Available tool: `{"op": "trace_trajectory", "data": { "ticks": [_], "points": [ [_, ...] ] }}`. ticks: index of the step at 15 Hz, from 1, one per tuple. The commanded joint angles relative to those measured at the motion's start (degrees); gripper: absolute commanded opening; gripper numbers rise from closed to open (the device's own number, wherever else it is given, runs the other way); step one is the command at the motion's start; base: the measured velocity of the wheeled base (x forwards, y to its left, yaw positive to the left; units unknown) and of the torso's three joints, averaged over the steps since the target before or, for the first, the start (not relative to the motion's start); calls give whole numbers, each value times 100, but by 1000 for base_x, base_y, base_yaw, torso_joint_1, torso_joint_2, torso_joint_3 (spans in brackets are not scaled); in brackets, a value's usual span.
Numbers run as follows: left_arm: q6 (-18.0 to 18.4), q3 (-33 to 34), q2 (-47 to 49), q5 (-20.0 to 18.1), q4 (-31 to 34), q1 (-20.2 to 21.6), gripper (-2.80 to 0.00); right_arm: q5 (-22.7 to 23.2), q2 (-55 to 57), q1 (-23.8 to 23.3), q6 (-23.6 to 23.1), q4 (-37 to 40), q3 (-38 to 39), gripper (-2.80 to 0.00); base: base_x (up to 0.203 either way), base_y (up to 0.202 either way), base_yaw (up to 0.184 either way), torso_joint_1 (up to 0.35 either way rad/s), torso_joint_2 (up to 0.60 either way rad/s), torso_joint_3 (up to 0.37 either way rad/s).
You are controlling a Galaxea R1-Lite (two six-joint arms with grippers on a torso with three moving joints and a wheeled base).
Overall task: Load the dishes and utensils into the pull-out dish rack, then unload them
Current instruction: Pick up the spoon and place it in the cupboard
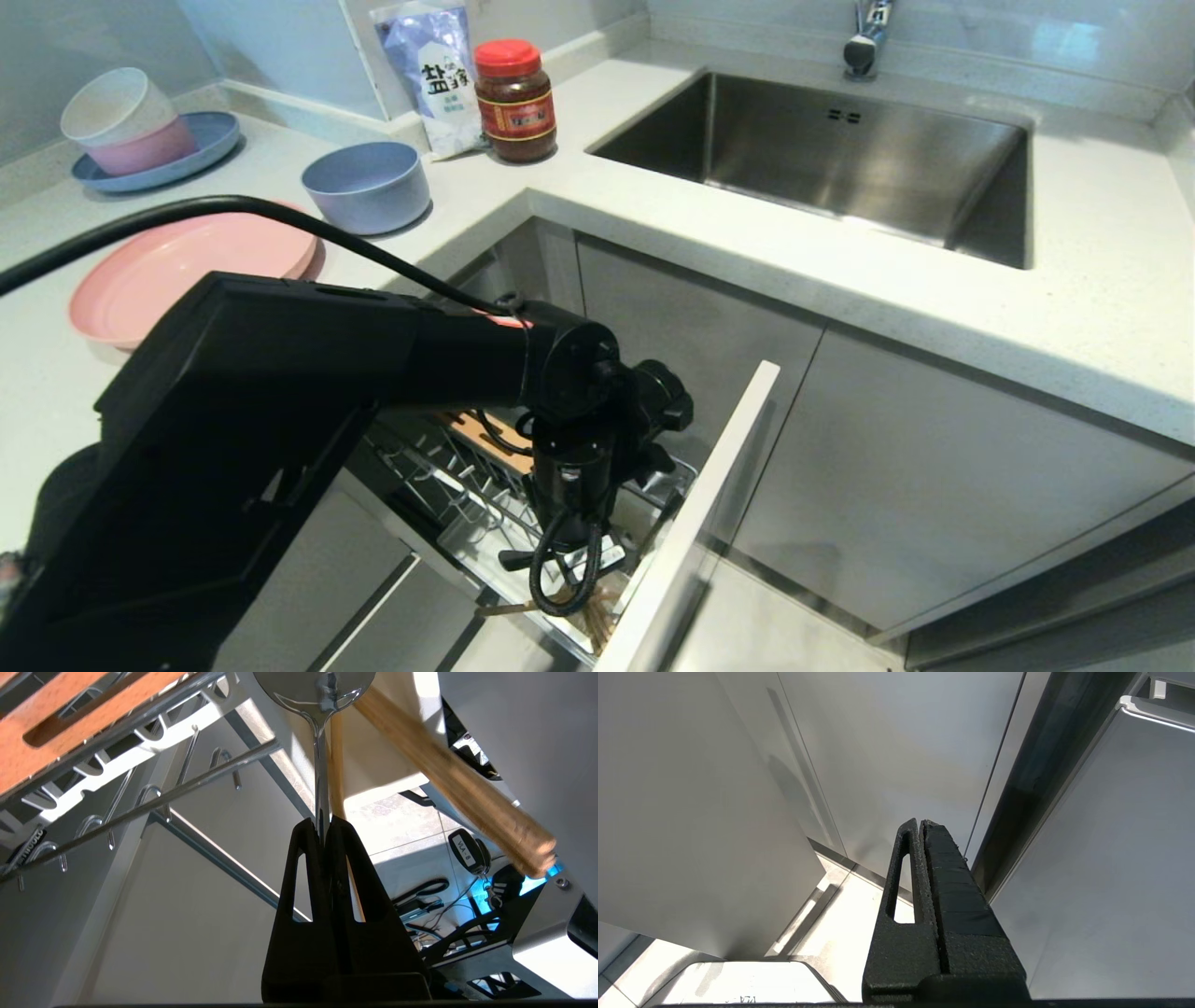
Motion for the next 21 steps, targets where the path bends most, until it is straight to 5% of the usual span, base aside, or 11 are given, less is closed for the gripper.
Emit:
{"op": "trace_trajectory", "data": {
  "ticks": [1,21],
  "points": [
    [9,-104,149,38,32,-26,-280,-1,-24,5,0,-3,9,-280,0,0,0,0,0,0],
    [114,-479,752,166,-448,-29,-280,-1,-24,-3,0,-2,9,-280,0,0,0,0,0,0]
  ]
}}
